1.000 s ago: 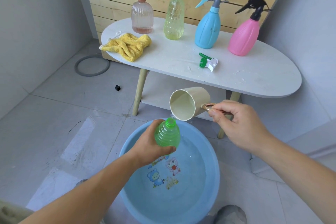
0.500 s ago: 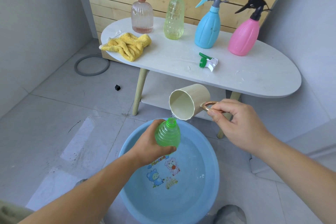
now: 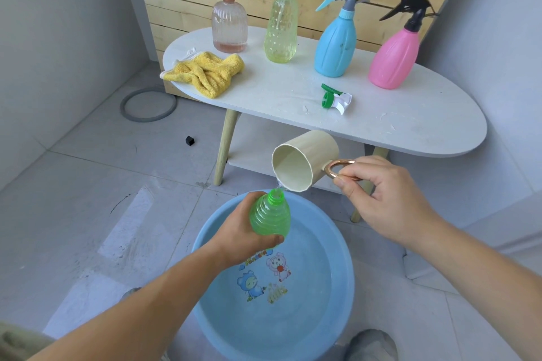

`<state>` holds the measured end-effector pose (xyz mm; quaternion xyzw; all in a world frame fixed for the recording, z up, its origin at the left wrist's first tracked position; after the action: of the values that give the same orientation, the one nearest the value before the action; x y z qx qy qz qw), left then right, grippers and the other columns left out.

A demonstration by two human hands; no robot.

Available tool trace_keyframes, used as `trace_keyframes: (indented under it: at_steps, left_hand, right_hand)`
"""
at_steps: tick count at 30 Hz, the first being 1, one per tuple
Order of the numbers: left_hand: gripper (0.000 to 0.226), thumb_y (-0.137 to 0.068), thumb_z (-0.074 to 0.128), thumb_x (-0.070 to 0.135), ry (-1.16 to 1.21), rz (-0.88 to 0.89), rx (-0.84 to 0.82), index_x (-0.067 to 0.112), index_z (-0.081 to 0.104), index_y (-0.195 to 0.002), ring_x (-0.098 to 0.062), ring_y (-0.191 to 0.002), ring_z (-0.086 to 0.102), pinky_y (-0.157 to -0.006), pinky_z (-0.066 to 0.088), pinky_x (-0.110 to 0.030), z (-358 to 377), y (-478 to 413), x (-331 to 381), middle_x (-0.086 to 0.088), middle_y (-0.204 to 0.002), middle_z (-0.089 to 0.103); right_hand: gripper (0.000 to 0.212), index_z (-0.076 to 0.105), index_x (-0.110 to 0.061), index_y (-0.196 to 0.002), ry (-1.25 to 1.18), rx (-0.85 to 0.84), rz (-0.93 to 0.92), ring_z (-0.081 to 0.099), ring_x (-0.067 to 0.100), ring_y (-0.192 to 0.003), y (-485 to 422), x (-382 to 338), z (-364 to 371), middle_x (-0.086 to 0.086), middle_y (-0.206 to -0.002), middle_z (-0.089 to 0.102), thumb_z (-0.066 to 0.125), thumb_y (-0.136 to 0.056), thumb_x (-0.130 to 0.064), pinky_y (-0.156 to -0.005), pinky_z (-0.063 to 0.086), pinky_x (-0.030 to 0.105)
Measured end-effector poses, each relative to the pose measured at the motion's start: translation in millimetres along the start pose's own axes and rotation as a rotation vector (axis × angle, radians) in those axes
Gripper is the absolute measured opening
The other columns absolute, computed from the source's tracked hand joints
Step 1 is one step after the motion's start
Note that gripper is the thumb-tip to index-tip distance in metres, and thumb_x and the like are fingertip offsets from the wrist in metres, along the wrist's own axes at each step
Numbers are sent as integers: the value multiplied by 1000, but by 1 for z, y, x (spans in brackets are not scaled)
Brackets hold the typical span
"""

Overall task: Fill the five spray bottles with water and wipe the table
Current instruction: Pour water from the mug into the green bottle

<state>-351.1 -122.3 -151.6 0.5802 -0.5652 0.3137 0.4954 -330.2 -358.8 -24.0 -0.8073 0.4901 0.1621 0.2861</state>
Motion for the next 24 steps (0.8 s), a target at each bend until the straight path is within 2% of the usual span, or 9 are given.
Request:
trace_keyframes:
  at_steps: [3,6,10,13,17,21,24]
  left_hand:
    - [75,-73,89,16,-6,-1,0,33,46,-132,-4,-93,61,-61,49,-8,0,0,1,11,-111,59]
    - [76,-73,89,16,-7,0,-1,33,45,-132,-3,-94,60,-62,48,-7,1,0,0,12,-112,58]
    - [76,-72,90,17,2,0,-1,34,46,-132,-7,-97,61,-62,50,-9,1,0,-2,9,-114,59]
    - [74,-73,89,16,-6,3,-4,35,46,-131,-6,-94,61,-61,49,-9,1,-1,-2,9,-113,59]
    - [72,-74,88,16,-13,2,1,36,45,-128,-3,-89,61,-60,49,-8,1,0,0,10,-110,59]
    - [72,-73,89,15,-12,-2,-6,36,46,-127,5,-84,62,-60,50,-10,1,-1,-2,10,-109,59]
    - [73,-73,89,15,-12,-5,-5,36,46,-127,3,-83,63,-60,52,-12,1,-1,-3,9,-110,60]
  right_hand:
    - [26,55,-48,-76,14,3,-31,54,8,-84,-1,-4,0,-19,-76,59,59,-93,-28,-76,37,12]
    - [17,60,-37,-75,39,1,-41,52,6,-84,-1,-1,1,-24,-78,56,57,-91,-31,-76,36,12]
    - [18,67,-20,-77,86,0,-65,52,10,-87,0,0,1,-24,-73,55,58,-90,-26,-80,35,9]
    - [22,68,-17,-78,94,1,-81,51,12,-88,-1,-2,2,-22,-75,55,57,-91,-29,-82,34,7]
    - [31,69,-16,-78,114,-3,-97,51,14,-91,-1,-2,1,-11,-72,56,49,-91,-37,-85,32,6]
    - [31,68,-17,-80,151,-7,-119,53,19,-97,0,-1,3,-8,-73,57,49,-93,-37,-88,33,9]
    - [31,70,-16,-81,167,-2,-149,54,23,-100,0,1,4,-9,-72,56,49,-93,-35,-89,35,13]
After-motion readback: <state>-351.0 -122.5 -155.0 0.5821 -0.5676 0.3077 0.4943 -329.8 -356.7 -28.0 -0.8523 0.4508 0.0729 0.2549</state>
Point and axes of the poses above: each hand's wrist, its own y-axis away from the middle knuckle, its own z-axis out of the palm, x = y × z, the point moved 1 cm from there along -y, towards the middle knuckle
